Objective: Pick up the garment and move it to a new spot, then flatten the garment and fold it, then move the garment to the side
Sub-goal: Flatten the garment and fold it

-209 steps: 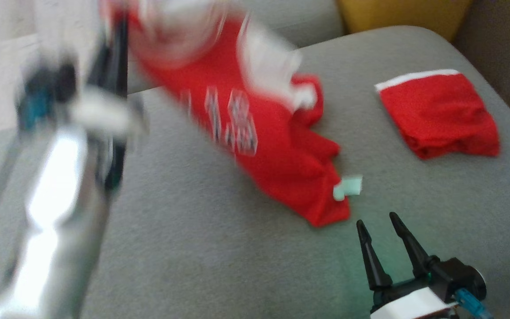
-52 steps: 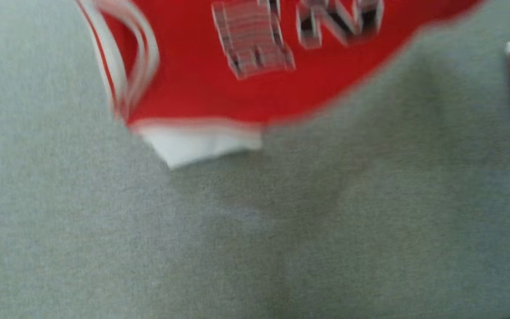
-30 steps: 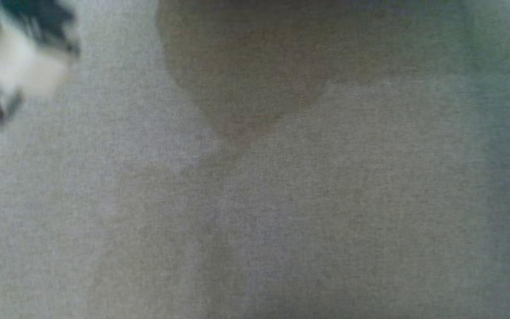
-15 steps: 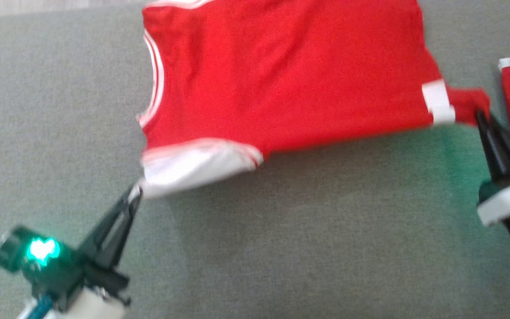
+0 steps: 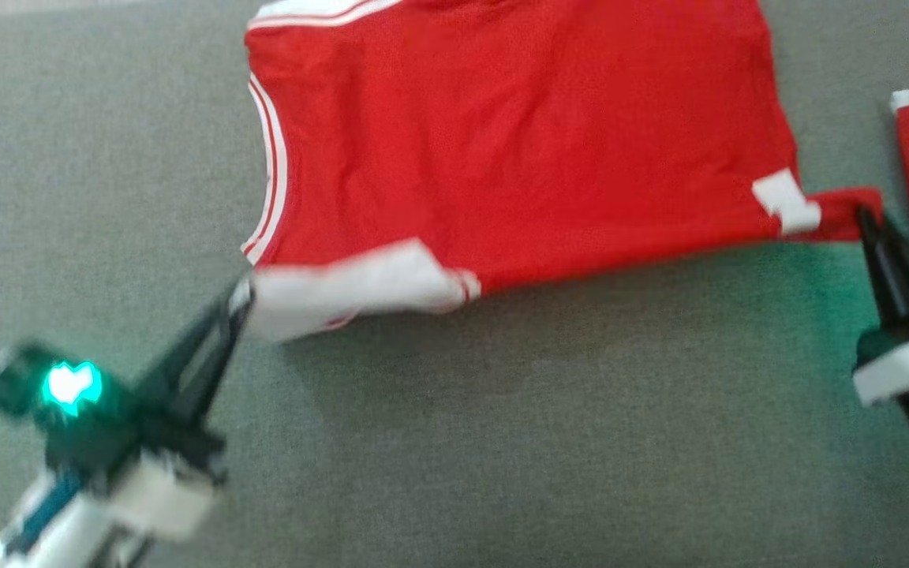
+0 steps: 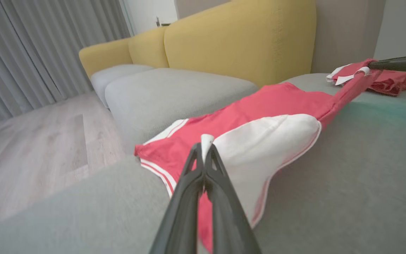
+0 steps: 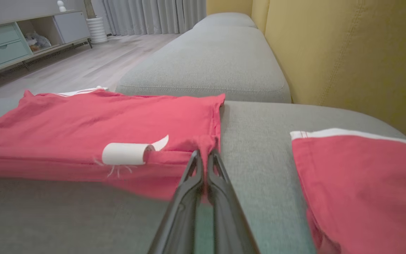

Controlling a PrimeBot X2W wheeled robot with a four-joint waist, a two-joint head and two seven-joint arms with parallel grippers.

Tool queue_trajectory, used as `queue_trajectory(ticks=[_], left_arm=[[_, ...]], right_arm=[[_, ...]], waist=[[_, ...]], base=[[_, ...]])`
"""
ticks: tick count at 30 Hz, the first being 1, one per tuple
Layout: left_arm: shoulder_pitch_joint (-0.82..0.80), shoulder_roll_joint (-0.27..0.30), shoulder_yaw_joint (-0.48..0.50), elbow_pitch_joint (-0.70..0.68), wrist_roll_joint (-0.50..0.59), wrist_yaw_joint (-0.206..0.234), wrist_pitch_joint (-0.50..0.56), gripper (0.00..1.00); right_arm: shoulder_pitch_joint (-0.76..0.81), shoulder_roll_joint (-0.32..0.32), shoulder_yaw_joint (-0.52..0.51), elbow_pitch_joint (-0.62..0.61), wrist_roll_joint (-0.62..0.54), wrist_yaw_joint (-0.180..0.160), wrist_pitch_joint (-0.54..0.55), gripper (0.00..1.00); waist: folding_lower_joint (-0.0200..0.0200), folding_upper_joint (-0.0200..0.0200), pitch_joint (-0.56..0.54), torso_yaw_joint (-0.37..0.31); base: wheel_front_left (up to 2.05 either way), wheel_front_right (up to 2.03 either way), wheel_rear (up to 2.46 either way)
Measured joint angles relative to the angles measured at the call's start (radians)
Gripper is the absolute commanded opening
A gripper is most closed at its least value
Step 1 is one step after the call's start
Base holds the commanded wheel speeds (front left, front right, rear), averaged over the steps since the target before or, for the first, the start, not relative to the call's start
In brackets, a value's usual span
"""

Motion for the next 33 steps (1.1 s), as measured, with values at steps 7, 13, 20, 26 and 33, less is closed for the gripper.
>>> queue_trajectory(ticks=[7,13,20,26,33], left_arm=[[-0.274,-0.045,-0.008,0.145,0.068,-0.097,0.0,0.0],[-0.491,-0.088,-0.032,0.301,0.13,-0.149,0.006,0.0],[-0.609,-0.139,-0.059,0.467,0.153,-0.175,0.006,0.99],[-0.598,-0.203,-0.041,0.567,0.127,-0.112,0.006,1.0],[-0.339,-0.345,0.039,0.55,-0.082,-0.005,0.026,1.0]], right_arm=[[-0.145,0.0,0.027,0.058,0.0,0.0,0.009,0.0],[-0.284,0.0,0.092,0.124,0.0,0.0,0.011,0.0],[-0.399,0.006,0.177,0.22,0.013,0.0,0.009,1.0],[-0.427,0.042,0.179,0.26,0.012,0.0,0.004,1.0],[-0.355,0.084,0.052,0.217,-0.011,0.0,0.004,1.0]], waist=[[0.0001,0.0,0.06,0.005],[0.0002,0.0,0.126,-0.002],[0.0002,-0.0001,0.175,-0.014],[0.0,0.0,0.158,-0.018],[-0.0003,0.0,0.085,-0.018]], base=[[0.0,0.0,0.0],[0.0,0.0,0.0],[0.0,0.0,0.0],[0.0,0.0,0.0],[0.0,0.0,0.0]])
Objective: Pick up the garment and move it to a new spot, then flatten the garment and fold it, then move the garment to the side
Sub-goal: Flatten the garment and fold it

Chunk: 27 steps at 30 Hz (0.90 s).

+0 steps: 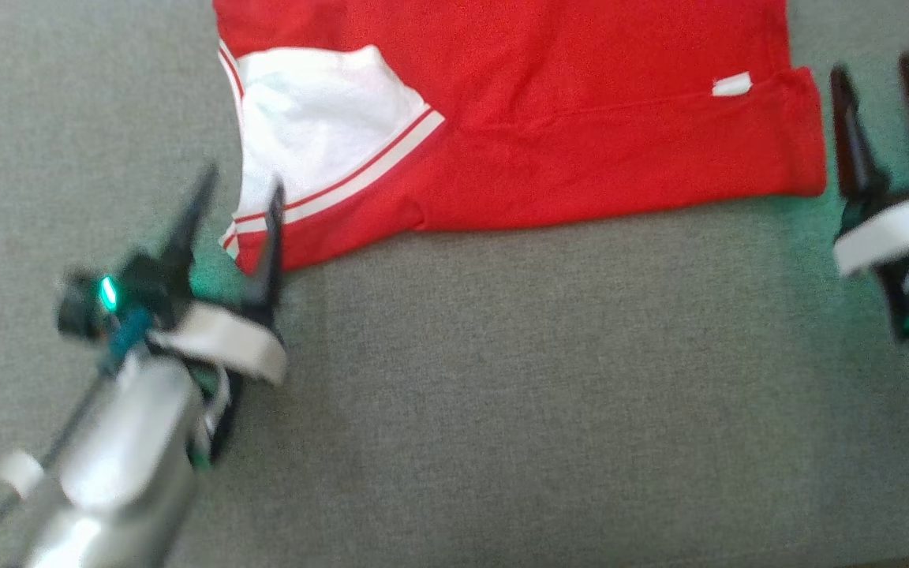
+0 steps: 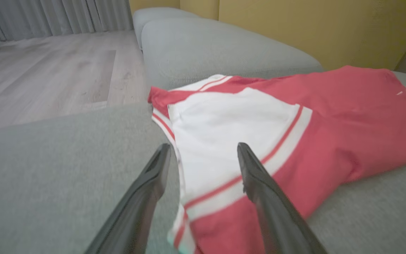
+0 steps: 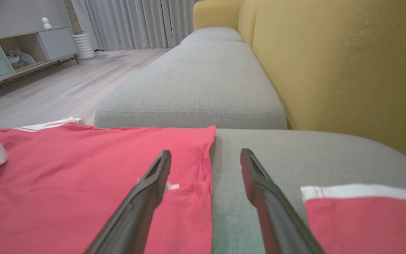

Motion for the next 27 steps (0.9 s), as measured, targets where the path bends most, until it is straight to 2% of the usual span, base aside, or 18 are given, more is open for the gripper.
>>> queue_trajectory(ticks=[3,8,11,14,15,16,18,27], left_arm=[[0.091,-0.016,0.0,-0.03,-0.03,0.04,0.029,1.0],[0.143,-0.019,0.024,-0.044,-0.051,0.14,0.092,1.0],[0.165,-0.022,0.027,-0.044,-0.072,0.154,0.139,1.0],[0.183,-0.026,0.021,-0.045,-0.097,0.146,0.186,1.0],[0.185,-0.027,0.021,-0.049,-0.102,0.146,0.192,0.97],[0.184,-0.027,0.021,-0.052,-0.106,0.144,0.199,0.49],[0.184,-0.027,0.021,-0.057,-0.111,0.138,0.203,0.0],[0.189,-0.02,0.026,-0.084,-0.118,0.129,0.184,0.0]], right_arm=[[0.075,0.028,-0.024,-0.006,-0.024,0.0,-0.001,1.0],[0.123,0.062,-0.038,-0.016,-0.057,0.0,-0.001,1.0],[0.124,0.071,-0.043,-0.021,-0.069,0.0,-0.001,1.0],[0.128,0.076,-0.044,-0.022,-0.07,0.0,-0.001,1.0],[0.129,0.076,-0.045,-0.021,-0.07,0.0,-0.001,1.0],[0.129,0.077,-0.046,-0.021,-0.07,0.0,-0.001,1.0],[0.13,0.08,-0.045,-0.016,-0.069,0.0,-0.001,1.0],[0.139,0.089,-0.015,0.102,-0.039,0.0,-0.001,1.0]], waist=[[-0.0001,0.0,-0.029,0.0],[-0.0001,0.0,-0.056,-0.009],[0.0,0.0,-0.063,-0.017],[0.0001,0.0,-0.066,-0.024],[0.0,0.0,-0.067,-0.025],[0.0,0.0,-0.066,-0.026],[0.0001,0.0,-0.066,-0.027],[0.0002,0.0,-0.071,-0.011]], base=[[0.0,0.0,0.0],[0.0,0.0,0.0],[0.0,0.0,0.0],[0.0,0.0,0.0],[0.0,0.0,0.0],[0.0,0.0,0.0],[0.0,0.0,0.0],[0.0,0.0,0.0]])
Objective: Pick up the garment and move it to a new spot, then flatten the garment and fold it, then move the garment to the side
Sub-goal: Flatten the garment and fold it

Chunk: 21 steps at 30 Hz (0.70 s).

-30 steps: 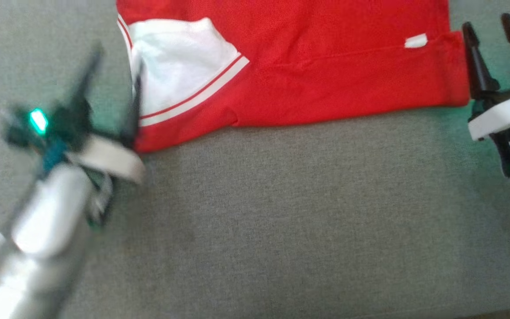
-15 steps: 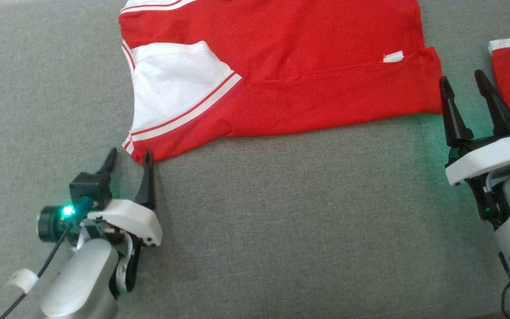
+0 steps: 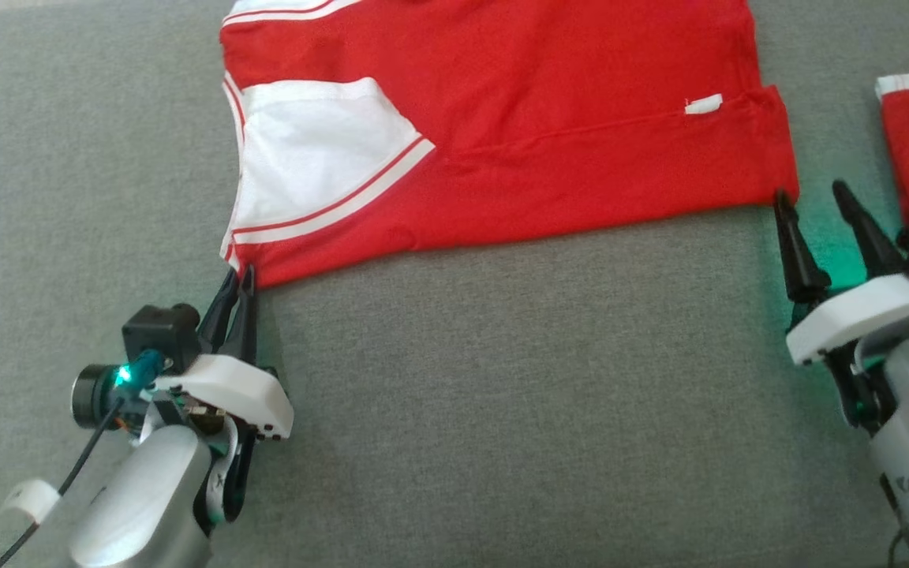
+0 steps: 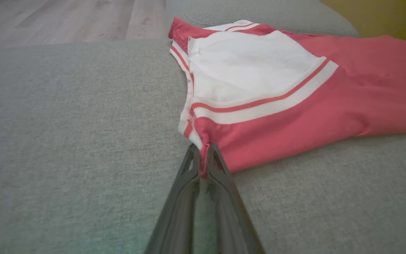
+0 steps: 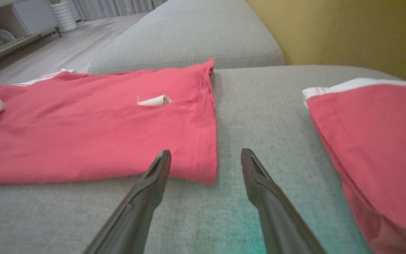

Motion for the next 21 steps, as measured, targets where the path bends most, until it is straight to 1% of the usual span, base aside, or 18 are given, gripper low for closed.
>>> queue_trajectory(ticks=[5,7,11,12,14,15,16,21], left_arm=[[0.01,0.008,0.0,-0.02,0.0,0.0,-0.017,0.0],[0.01,0.01,0.0,-0.035,0.0,0.001,-0.021,0.0],[0.01,0.015,0.0,-0.043,0.0,0.001,-0.021,0.0],[0.01,0.016,0.0,-0.045,0.0,0.001,-0.021,0.0],[0.01,0.017,-0.001,-0.047,0.0,0.001,-0.021,0.0],[0.01,0.017,-0.001,-0.048,0.0,0.001,-0.021,0.0],[0.01,0.017,-0.001,-0.049,0.0,0.001,-0.021,0.0],[0.011,0.021,-0.001,-0.052,0.0,0.001,-0.041,0.0]], right_arm=[[-0.014,0.002,0.008,0.09,0.023,0.0,0.0,1.0],[-0.046,0.005,0.021,0.121,0.049,0.0,0.002,1.0],[-0.08,0.01,0.04,0.154,0.077,0.0,0.016,1.0],[-0.088,0.011,0.048,0.164,0.088,0.0,0.019,0.97],[-0.099,0.013,0.07,0.181,0.11,0.0,0.04,0.41],[-0.1,0.013,0.082,0.184,0.123,0.0,0.048,0.09],[-0.1,0.013,0.094,0.187,0.135,0.0,0.054,0.0],[-0.106,0.005,0.142,0.19,0.184,0.0,0.056,0.0]], waist=[[0.0,0.0,0.001,0.014],[0.0,0.0,0.006,0.019],[0.0,0.0,0.01,0.024],[0.0,0.0,0.012,0.025],[0.0001,0.0,0.013,0.028],[0.0,0.0,0.013,0.029],[0.0,0.0,0.013,0.03],[0.0001,0.0,0.003,0.031]], base=[[0.0,0.0,0.0],[0.0,0.0,0.0],[0.0,0.0,0.0],[0.0,0.0,0.0],[0.0,0.0,0.0],[0.0,0.0,0.0],[0.0,0.0,0.0],[0.0,0.0,0.0]])
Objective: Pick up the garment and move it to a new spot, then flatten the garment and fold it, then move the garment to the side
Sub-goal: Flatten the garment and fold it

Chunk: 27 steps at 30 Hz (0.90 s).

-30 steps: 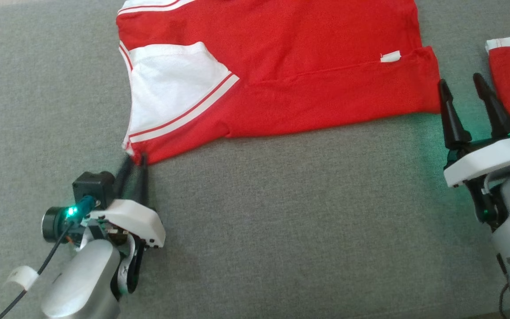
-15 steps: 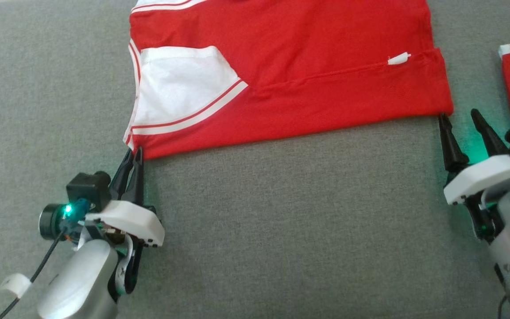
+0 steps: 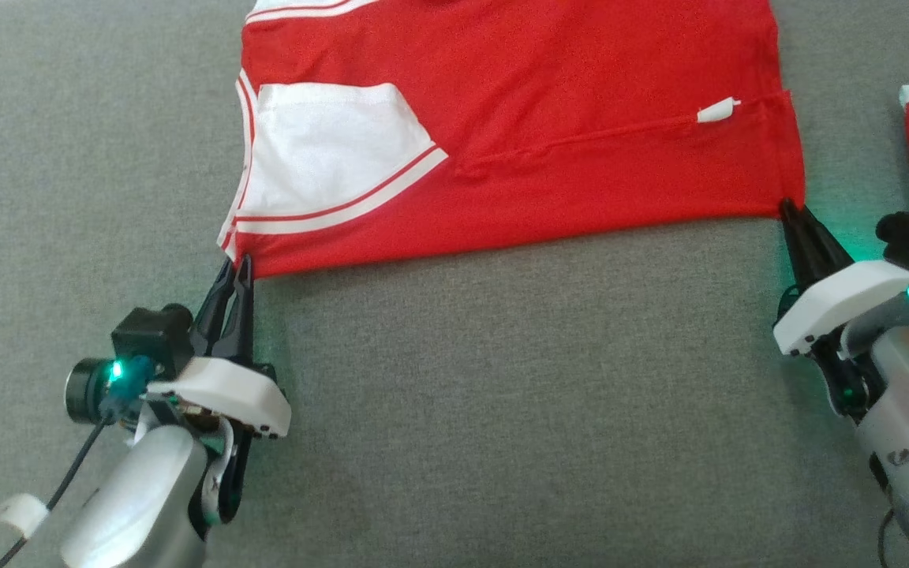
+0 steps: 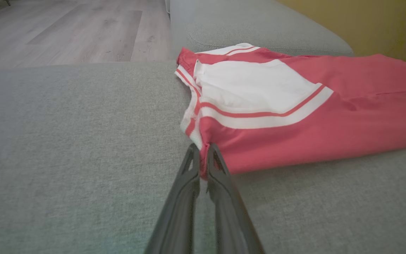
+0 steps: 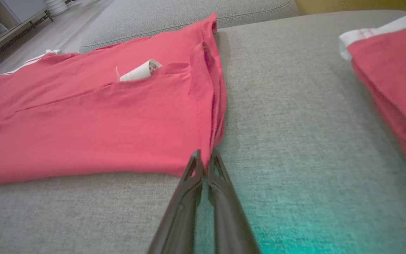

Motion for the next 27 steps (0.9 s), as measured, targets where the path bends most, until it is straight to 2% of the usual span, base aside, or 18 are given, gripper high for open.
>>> queue_trajectory(ticks=[7,14,27], left_arm=[[0.068,0.011,-0.002,-0.034,0.0,-0.001,-0.042,0.0],[0.182,0.031,-0.007,-0.088,-0.021,0.0,-0.063,0.0],[0.378,0.087,-0.023,-0.264,-0.04,0.046,-0.053,0.0]], right_arm=[[0.019,-0.04,0.059,-0.028,0.058,0.0,-0.014,0.0],[0.123,-0.097,0.098,-0.101,0.099,0.0,-0.025,0.0],[0.345,-0.179,0.059,-0.253,0.103,0.0,-0.034,0.0]], waist=[[-0.0001,0.0,-0.045,-0.007],[-0.0001,0.0,-0.109,-0.016],[-0.0001,0.0,-0.167,-0.026]], base=[[0.0,0.0,0.0],[0.0,0.0,0.0],[0.0,0.0,0.0]])
